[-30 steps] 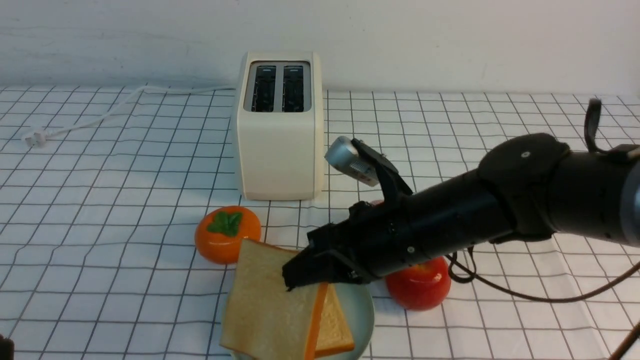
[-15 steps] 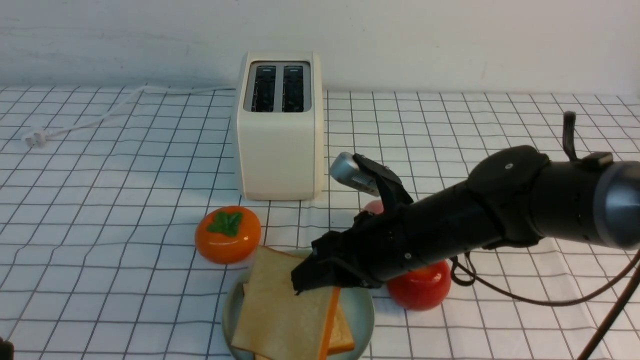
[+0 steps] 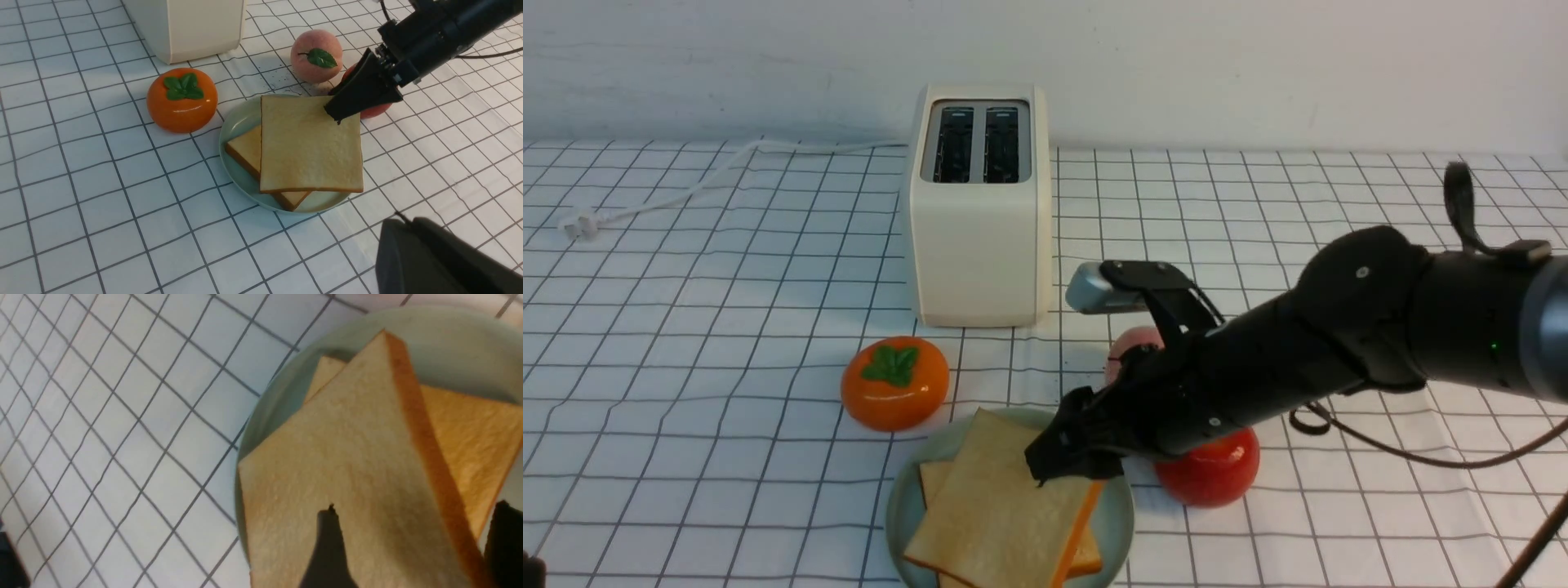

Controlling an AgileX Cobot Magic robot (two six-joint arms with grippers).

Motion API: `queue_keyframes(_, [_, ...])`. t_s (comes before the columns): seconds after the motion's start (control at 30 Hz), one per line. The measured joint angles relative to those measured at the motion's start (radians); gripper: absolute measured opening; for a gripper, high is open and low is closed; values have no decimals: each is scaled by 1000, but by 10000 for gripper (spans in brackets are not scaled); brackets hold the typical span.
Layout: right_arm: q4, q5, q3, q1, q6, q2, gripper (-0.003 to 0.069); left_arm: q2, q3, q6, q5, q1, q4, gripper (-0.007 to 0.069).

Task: Take toasted bread from bread machine on white checkered table place on plate.

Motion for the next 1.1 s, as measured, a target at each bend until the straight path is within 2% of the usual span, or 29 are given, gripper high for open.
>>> queue_keyframes(0.33, [-144,-95,0,0,22,-141,483,0,0,0,0,0,0,15])
queue_keyframes(0.47, [-162,-81,0,0,34,-211,454,0,0,0,-11,0,4,18])
queue_keyframes(0.5, [-186,-39,-4,0,78,-261,405,0,0,0,-41,0,19,17])
queue_keyframes(0.53, [-190,-33,-6,0,84,-267,398,0,0,0,-46,0,19,17])
queue_keyframes(0.6, [-262,43,-22,0,168,-336,304,0,0,-4,-99,0,53,17])
queue_keyframes(0.73, [-440,207,-34,0,371,-471,107,0,0,-40,-187,0,127,17])
queue_keyframes(0.8, [-560,301,-34,0,500,-547,13,-5,0,-95,-216,0,175,-3])
queue_keyframes(0.83, [-599,343,-34,0,553,-581,-6,-10,0,-112,-219,0,188,-13])
queue_keyframes(0.87, [-619,360,-34,0,564,-588,-10,-13,0,-128,-220,0,196,-13])
queue_keyframes(0.97, [-761,492,-34,0,704,-700,-12,-82,7,-211,-220,0,244,-13])
queue_keyframes(1.1, [-897,617,-1,0,788,-842,-6,-244,79,-273,-233,0,245,-13])
